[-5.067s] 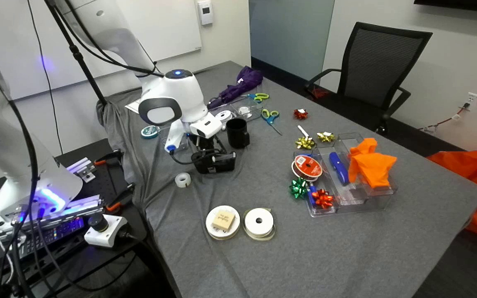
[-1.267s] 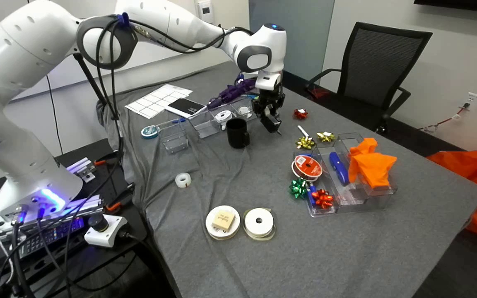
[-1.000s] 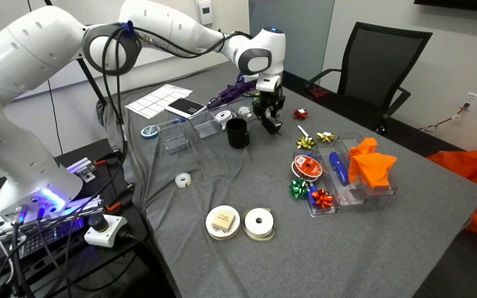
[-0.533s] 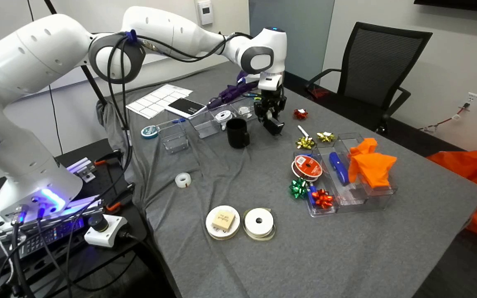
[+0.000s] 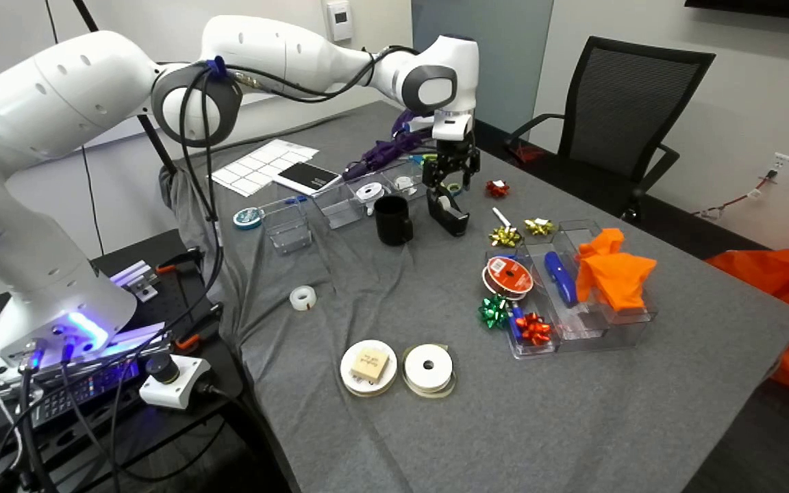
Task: Move the tape dispenser to the other side of the cup
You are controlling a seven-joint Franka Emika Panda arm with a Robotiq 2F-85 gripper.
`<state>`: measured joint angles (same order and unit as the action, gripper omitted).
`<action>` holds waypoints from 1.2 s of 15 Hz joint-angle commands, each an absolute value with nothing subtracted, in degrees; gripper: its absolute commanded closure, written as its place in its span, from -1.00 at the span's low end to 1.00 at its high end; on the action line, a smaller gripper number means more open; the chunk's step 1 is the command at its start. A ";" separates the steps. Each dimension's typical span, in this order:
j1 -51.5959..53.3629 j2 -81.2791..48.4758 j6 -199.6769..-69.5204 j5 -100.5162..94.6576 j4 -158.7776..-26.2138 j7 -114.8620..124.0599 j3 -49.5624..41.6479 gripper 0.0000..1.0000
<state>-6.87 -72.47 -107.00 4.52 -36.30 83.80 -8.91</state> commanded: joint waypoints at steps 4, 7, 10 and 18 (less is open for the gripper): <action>-6.38 -69.32 -107.27 3.86 -37.54 77.67 -8.78 -1.00; -6.09 -66.08 -107.45 3.27 -40.04 72.46 -9.01 -1.00; -6.48 -62.99 -108.53 2.86 -42.98 66.00 -8.78 -1.00; -7.47 -53.66 -115.86 0.87 -59.34 47.24 -8.95 -1.00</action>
